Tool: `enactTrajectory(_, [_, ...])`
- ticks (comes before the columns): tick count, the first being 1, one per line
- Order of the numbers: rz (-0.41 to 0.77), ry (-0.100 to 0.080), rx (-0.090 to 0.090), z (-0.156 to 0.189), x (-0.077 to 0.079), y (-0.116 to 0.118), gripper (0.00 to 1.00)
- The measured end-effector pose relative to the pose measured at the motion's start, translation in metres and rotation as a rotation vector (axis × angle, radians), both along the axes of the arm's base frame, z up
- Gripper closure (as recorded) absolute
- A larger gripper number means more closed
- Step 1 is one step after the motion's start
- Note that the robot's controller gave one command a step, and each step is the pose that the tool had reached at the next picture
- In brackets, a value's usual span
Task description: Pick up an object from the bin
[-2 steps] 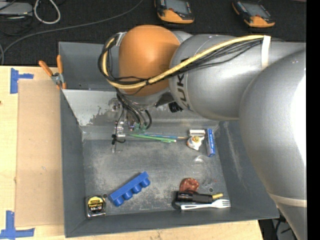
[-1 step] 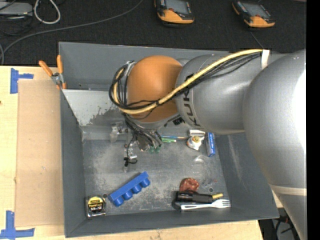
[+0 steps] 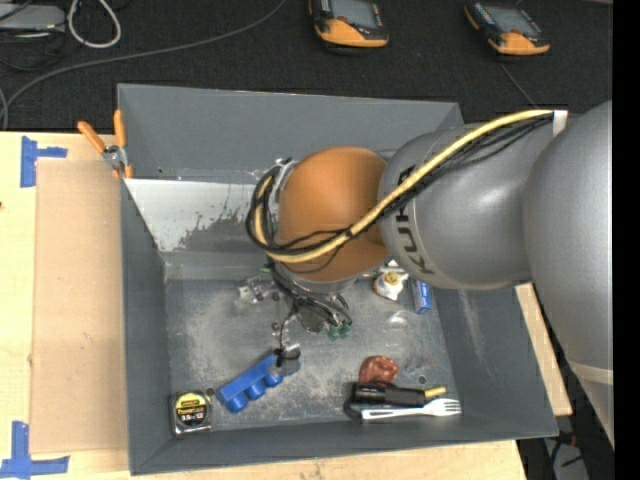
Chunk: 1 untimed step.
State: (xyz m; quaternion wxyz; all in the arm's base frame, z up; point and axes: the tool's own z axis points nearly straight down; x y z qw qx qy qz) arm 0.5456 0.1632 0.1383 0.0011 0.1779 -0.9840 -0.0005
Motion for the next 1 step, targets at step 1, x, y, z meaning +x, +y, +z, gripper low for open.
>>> enactTrajectory(1, [0.265,0.008,-0.001,-0.0286,-0.0342,-0.0139,0.0])
